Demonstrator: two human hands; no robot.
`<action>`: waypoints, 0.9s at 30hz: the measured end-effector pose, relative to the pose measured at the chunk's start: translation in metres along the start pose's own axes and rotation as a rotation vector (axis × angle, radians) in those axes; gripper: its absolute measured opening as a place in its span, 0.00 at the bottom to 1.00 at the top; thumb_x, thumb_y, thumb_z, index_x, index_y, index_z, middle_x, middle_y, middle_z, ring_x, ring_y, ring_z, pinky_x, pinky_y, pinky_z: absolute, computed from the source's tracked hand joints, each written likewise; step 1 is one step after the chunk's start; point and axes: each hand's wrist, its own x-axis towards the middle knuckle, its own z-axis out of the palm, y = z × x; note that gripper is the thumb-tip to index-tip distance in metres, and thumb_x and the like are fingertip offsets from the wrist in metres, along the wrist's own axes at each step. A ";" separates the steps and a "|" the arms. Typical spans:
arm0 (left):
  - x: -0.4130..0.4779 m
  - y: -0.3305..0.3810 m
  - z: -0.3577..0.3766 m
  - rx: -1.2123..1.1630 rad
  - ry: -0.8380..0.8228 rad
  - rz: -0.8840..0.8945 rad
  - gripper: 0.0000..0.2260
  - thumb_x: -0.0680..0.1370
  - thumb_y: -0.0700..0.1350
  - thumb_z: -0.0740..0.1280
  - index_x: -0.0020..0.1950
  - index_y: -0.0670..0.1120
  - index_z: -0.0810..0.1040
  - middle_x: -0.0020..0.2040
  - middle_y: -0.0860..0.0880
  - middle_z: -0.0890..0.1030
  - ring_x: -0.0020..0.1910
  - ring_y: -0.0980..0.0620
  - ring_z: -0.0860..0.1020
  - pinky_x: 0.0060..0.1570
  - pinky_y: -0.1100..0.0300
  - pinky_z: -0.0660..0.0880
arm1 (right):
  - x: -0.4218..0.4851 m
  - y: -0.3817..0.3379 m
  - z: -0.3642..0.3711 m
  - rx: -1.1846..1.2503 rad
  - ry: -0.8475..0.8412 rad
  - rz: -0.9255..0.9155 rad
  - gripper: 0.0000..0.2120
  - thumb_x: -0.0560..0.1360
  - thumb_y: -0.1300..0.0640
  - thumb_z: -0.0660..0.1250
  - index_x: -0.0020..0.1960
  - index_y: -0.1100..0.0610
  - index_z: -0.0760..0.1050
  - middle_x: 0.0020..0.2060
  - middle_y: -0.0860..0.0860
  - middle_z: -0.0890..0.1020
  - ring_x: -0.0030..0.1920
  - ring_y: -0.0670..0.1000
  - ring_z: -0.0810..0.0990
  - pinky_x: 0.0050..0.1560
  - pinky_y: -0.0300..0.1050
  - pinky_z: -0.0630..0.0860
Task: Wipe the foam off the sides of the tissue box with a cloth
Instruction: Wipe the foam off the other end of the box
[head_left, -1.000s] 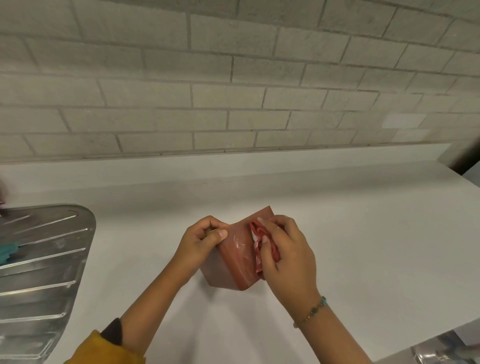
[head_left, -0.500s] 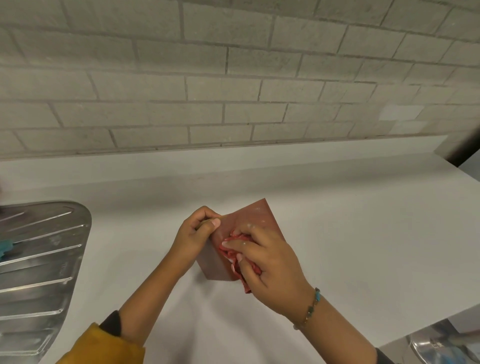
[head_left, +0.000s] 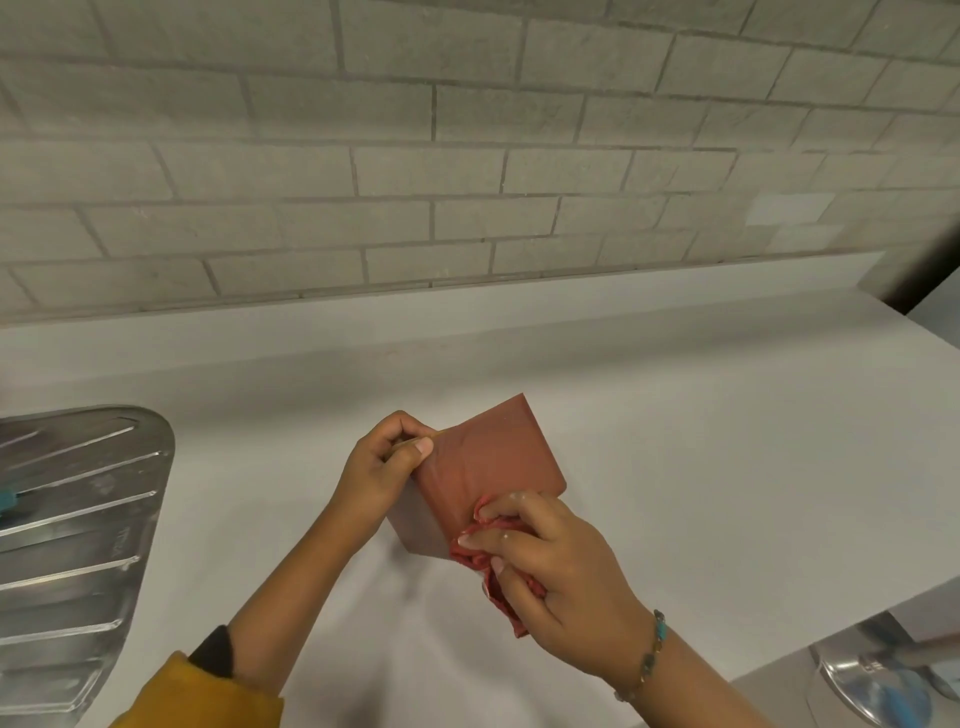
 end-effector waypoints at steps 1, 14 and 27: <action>0.000 0.000 0.000 0.001 -0.002 0.000 0.07 0.69 0.46 0.60 0.39 0.47 0.77 0.36 0.62 0.82 0.37 0.66 0.77 0.38 0.76 0.71 | -0.003 0.000 0.001 0.007 0.000 0.004 0.14 0.73 0.59 0.60 0.55 0.49 0.80 0.54 0.45 0.75 0.51 0.48 0.78 0.43 0.44 0.77; 0.001 0.007 -0.016 0.011 -0.101 -0.081 0.10 0.66 0.54 0.62 0.40 0.53 0.79 0.39 0.59 0.82 0.41 0.63 0.77 0.45 0.64 0.69 | -0.046 0.026 0.003 1.174 0.119 0.849 0.16 0.70 0.58 0.60 0.55 0.53 0.80 0.55 0.54 0.83 0.36 0.54 0.82 0.34 0.47 0.77; 0.005 0.025 -0.037 0.140 -0.541 -0.156 0.21 0.64 0.37 0.58 0.51 0.53 0.78 0.56 0.55 0.80 0.61 0.60 0.74 0.47 0.65 0.73 | -0.045 0.032 0.001 1.360 0.082 0.900 0.17 0.72 0.54 0.61 0.57 0.58 0.80 0.50 0.62 0.83 0.43 0.59 0.82 0.37 0.49 0.80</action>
